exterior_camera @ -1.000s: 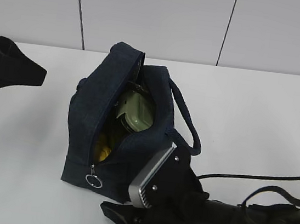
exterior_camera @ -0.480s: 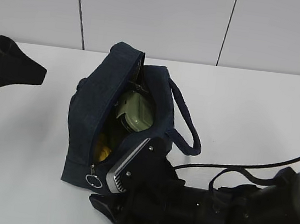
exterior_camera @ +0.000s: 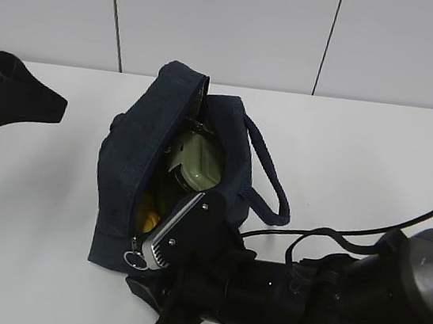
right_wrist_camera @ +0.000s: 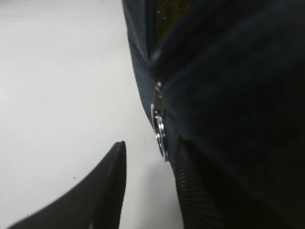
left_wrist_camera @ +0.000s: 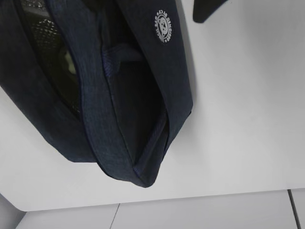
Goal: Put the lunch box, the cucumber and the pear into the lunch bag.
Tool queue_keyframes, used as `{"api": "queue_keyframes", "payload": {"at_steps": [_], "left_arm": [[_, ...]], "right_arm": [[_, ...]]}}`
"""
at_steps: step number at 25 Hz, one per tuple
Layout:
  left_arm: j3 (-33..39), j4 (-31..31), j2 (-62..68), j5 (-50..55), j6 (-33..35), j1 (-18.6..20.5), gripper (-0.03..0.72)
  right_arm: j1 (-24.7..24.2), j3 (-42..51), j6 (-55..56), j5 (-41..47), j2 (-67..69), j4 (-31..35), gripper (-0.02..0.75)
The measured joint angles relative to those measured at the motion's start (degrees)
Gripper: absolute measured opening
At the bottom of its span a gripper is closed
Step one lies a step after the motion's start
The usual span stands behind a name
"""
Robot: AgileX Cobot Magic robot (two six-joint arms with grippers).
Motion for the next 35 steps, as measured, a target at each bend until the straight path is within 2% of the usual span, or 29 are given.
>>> {"api": "queue_keyframes", "payload": {"at_steps": [5, 8, 10, 15, 22, 27, 35], "left_arm": [[0.0, 0.0, 0.0, 0.0, 0.0, 0.0, 0.342], [0.0, 0.0, 0.0, 0.0, 0.0, 0.0, 0.342], [0.0, 0.0, 0.0, 0.06, 0.0, 0.0, 0.342], [0.0, 0.29, 0.0, 0.37, 0.0, 0.0, 0.342], [0.0, 0.34, 0.0, 0.37, 0.0, 0.0, 0.342], [0.0, 0.34, 0.0, 0.44, 0.0, 0.0, 0.342], [0.0, 1.92, 0.0, 1.31, 0.66, 0.0, 0.342]], "right_arm": [[0.0, 0.0, 0.0, 0.21, 0.0, 0.12, 0.155], [0.0, 0.0, 0.0, 0.31, 0.0, 1.9, 0.036], [0.0, 0.0, 0.0, 0.33, 0.0, 2.54, 0.001], [0.0, 0.0, 2.54, 1.08, -0.12, 1.59, 0.0], [0.0, 0.58, 9.82, 5.02, -8.17, -8.28, 0.0], [0.0, 0.58, 10.74, 14.68, -15.42, -10.11, 0.0], [0.0, -1.13, 14.02, 17.54, -19.85, -13.07, 0.0]]}}
